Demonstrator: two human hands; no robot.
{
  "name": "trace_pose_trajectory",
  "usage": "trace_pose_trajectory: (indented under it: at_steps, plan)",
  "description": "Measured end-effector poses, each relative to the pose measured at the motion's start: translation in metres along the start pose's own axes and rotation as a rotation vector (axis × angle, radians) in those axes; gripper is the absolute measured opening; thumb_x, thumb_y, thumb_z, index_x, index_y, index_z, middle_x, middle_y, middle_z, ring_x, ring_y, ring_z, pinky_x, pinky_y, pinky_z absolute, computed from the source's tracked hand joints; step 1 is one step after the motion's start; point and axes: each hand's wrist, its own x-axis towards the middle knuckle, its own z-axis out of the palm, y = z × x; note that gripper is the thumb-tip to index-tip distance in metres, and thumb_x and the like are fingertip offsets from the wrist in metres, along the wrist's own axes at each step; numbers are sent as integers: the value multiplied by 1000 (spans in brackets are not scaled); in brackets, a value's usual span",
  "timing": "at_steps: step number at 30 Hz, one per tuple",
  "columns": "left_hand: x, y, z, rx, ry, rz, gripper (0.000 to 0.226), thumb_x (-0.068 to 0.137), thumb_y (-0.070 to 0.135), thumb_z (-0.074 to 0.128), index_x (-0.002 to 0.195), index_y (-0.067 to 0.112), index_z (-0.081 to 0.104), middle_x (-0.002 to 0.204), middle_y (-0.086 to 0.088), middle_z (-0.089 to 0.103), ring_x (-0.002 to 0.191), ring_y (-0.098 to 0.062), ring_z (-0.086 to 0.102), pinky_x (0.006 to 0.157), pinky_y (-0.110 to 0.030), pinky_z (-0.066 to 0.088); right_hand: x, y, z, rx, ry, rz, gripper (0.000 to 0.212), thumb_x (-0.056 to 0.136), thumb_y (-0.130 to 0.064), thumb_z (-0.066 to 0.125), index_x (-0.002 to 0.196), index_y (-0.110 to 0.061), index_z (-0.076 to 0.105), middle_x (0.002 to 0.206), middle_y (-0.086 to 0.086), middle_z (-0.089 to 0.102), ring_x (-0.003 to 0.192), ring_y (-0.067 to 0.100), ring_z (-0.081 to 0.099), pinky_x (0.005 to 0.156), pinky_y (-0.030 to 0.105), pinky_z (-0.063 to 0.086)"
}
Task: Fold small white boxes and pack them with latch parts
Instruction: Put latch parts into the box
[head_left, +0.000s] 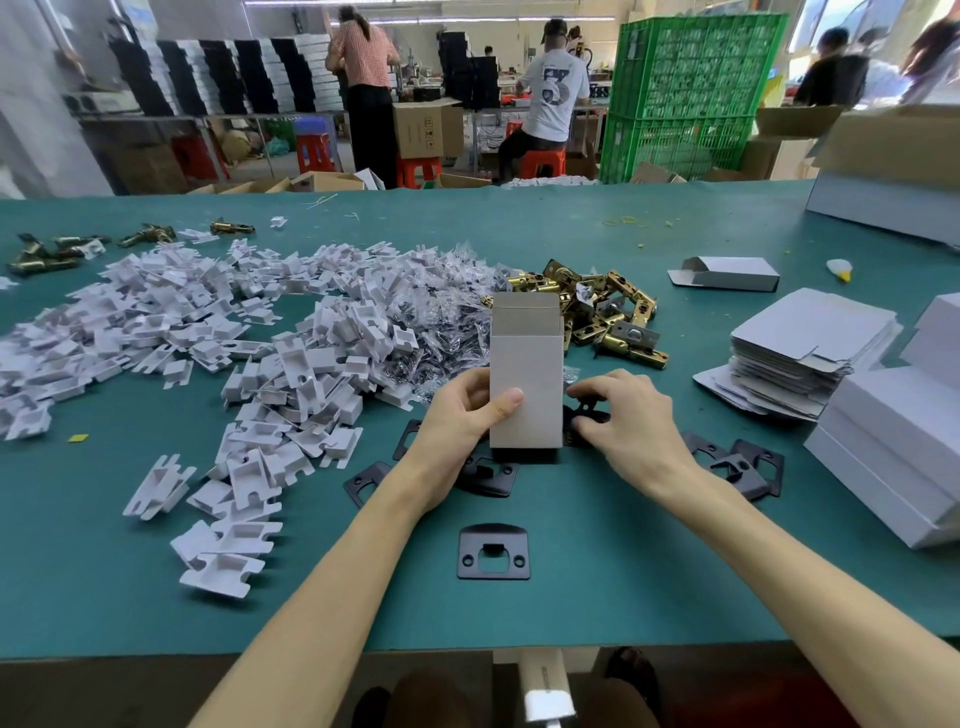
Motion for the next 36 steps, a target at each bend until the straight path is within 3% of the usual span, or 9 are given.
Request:
trace_pose_trajectory:
  at_steps: [3, 6, 14, 19, 23, 26, 28, 31, 36]
  plan:
    - [0, 1, 0, -9, -8, 3, 40, 96, 10, 71, 134, 6, 60, 127, -10, 73, 119, -25, 69, 104, -43, 56, -1, -1, -2, 33, -63, -31, 41, 92, -12, 70, 132, -16, 65, 122, 9, 60, 119, 28, 48, 104, 41, 41]
    - [0, 1, -1, 2, -25, 11, 43, 90, 5, 76, 131, 4, 62, 123, -12, 75, 118, -30, 70, 100, -42, 57, -2, 1, -2, 26, -111, -80, 46, 91, -10, 70, 135, -16, 61, 119, 8, 55, 116, 24, 44, 94, 28, 37]
    - [-3, 4, 0, 19, -129, 8, 43, 78, 9, 84, 120, 11, 73, 115, -9, 78, 106, -18, 73, 86, -27, 57, -4, 12, -5, 12, -49, -199, 21, 90, -17, 76, 111, -20, 71, 95, -8, 55, 96, 12, 43, 74, 16, 29]
    - [-6, 6, 0, 6, -188, -89, 35, 85, -6, 78, 118, 2, 70, 94, -3, 78, 67, -7, 70, 53, -14, 51, -4, 17, -11, 36, 147, -262, 5, 91, -15, 75, 95, -14, 73, 87, -8, 52, 94, 17, 46, 79, 22, 34]
    - [-6, 8, 0, 29, -186, -86, 38, 85, -5, 78, 121, 0, 69, 98, -4, 78, 78, -10, 73, 60, -17, 54, -2, 13, -16, 94, 293, -235, 3, 91, -14, 75, 92, -11, 73, 92, -2, 53, 97, 20, 47, 80, 20, 31]
    - [-5, 7, -1, 26, -167, -96, 39, 84, -3, 79, 122, 3, 70, 100, -4, 79, 79, -10, 72, 54, -15, 52, -1, 5, -24, 258, 372, -191, 3, 96, -14, 69, 95, -16, 68, 92, -2, 63, 88, 22, 61, 76, 26, 43]
    - [-5, 7, -1, 28, -169, -91, 39, 85, -2, 80, 122, 5, 70, 102, -4, 79, 82, -11, 73, 57, -16, 54, -3, -3, -33, 460, 376, -144, 4, 101, -14, 62, 99, -17, 60, 90, -2, 68, 74, 22, 70, 64, 30, 55]
    - [-2, 5, -1, 62, -152, -53, 39, 86, 1, 79, 123, 9, 70, 112, -4, 79, 101, -13, 74, 80, -22, 58, -4, -15, -44, 534, 385, -153, 4, 105, -15, 57, 103, -16, 54, 93, 0, 68, 53, 16, 70, 38, 27, 48]
    - [0, 1, -1, 27, -83, -51, 42, 93, 5, 73, 133, 4, 59, 121, -8, 76, 110, -18, 73, 86, -26, 59, -3, -34, -51, 518, 385, -210, 10, 102, -10, 60, 105, -17, 55, 90, -1, 71, 55, 5, 67, 46, 12, 43]
